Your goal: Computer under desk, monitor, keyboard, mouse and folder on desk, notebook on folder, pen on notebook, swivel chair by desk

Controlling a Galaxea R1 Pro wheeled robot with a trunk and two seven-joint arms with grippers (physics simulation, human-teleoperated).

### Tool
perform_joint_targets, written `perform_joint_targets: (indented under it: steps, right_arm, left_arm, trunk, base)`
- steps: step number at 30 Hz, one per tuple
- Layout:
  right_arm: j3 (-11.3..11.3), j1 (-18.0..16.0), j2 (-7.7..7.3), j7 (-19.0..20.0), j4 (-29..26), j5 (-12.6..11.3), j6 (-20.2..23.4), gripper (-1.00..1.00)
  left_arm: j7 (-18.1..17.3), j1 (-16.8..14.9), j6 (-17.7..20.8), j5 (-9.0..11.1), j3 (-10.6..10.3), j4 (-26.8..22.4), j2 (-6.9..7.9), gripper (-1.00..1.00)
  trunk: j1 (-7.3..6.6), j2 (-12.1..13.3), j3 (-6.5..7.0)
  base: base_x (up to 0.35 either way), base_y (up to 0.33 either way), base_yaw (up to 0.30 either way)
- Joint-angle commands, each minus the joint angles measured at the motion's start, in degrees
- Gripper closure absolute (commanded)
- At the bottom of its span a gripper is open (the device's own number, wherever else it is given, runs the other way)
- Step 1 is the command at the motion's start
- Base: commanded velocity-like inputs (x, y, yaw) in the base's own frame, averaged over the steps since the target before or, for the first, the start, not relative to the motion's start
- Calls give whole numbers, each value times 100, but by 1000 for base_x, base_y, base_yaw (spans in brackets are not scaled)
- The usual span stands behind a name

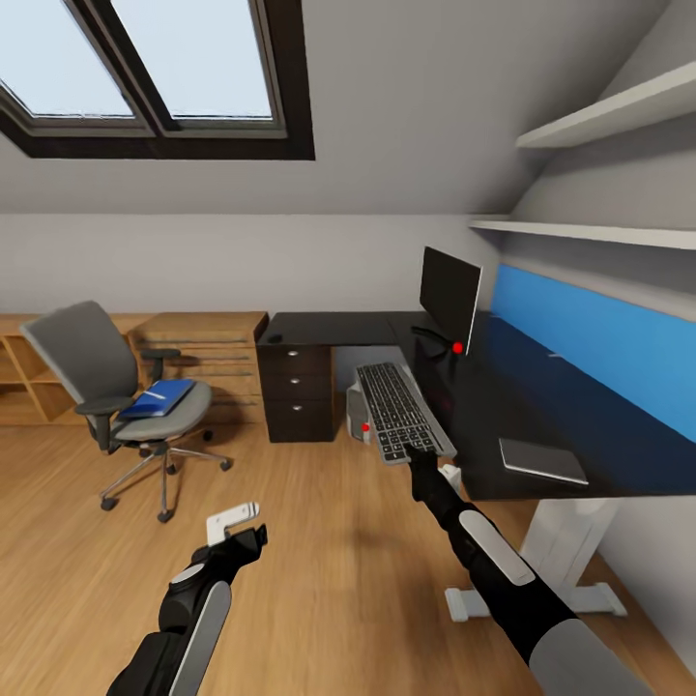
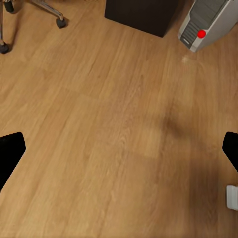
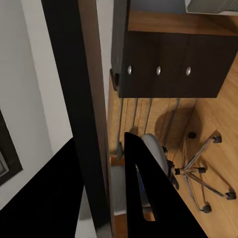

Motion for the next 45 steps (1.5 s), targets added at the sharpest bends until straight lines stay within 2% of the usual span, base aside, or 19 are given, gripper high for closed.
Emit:
perform_joint_targets:
  steps: [1, 23, 45]
  right_arm:
    - [21, -5, -6, 17, 0, -61, -18, 100]
    - [47, -5, 21, 7, 0, -53, -32, 100]
    - [43, -5, -13, -1, 0, -52, -13, 100]
  left_arm:
    - [51, -4, 11, 60, -7, -6, 2, -100]
    - [57, -4, 17, 65, -7, -6, 3, -100]
    - [51, -4, 17, 60, -7, -6, 3, -100]
  trunk:
    - [-21, 38, 12]
    - [-504, 921, 407]
    - [-987, 1803, 802]
  base:
    - [218, 90, 0]
    - [306, 126, 0]
    - [319, 118, 0]
